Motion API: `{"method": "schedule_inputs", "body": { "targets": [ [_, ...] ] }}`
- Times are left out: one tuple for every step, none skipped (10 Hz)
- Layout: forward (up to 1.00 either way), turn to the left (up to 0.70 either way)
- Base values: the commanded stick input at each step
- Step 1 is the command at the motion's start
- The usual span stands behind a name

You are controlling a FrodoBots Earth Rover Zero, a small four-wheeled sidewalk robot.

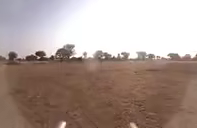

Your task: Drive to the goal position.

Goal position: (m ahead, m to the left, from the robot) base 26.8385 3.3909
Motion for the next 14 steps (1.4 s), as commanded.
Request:
{"method": "schedule_inputs", "body": {
  "targets": [
    [0.70,0.00],
    [0.70,0.00],
    [0.70,0.00],
    [0.70,0.00],
    [0.70,0.00],
    [0.70,0.00],
    [0.70,0.00],
    [0.70,0.00],
    [0.70,0.00],
    [0.70,0.00],
    [0.70,0.00],
    [0.70,0.00],
    [0.70,0.00],
    [0.70,0.00]
  ]
}}
